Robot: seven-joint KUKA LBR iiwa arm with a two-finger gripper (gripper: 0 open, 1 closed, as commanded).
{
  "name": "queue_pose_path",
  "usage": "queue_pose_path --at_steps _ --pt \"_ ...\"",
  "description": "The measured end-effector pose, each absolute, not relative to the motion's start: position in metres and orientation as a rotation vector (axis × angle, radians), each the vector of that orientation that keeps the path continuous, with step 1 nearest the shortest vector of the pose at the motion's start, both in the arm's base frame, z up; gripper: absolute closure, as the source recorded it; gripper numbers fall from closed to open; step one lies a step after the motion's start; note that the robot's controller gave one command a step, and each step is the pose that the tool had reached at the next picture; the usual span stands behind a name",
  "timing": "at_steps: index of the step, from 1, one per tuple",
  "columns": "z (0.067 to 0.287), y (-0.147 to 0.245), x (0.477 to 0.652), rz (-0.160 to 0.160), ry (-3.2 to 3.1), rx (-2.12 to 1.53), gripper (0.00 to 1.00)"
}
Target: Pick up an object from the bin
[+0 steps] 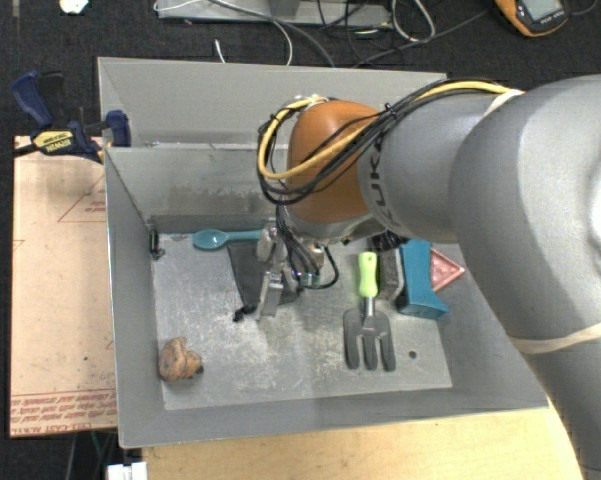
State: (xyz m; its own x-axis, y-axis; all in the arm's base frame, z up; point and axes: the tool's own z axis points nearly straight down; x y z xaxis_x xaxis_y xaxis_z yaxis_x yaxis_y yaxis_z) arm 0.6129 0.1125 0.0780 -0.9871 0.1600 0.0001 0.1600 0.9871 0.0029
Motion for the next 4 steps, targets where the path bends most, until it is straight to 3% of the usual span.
queue_pose_path --at_steps 1,2,3,4 --pt "0.071 0.072 0.646 0.005 3.130 -0.144 1.00" --pt "0.072 0.072 0.646 0.005 3.131 -0.146 1.00" --pt "0.173 0.080 0.631 0.006 3.124 -0.269 1.00" --pt "0.136 0.101 0.634 0.006 3.041 -0.747 1.00"
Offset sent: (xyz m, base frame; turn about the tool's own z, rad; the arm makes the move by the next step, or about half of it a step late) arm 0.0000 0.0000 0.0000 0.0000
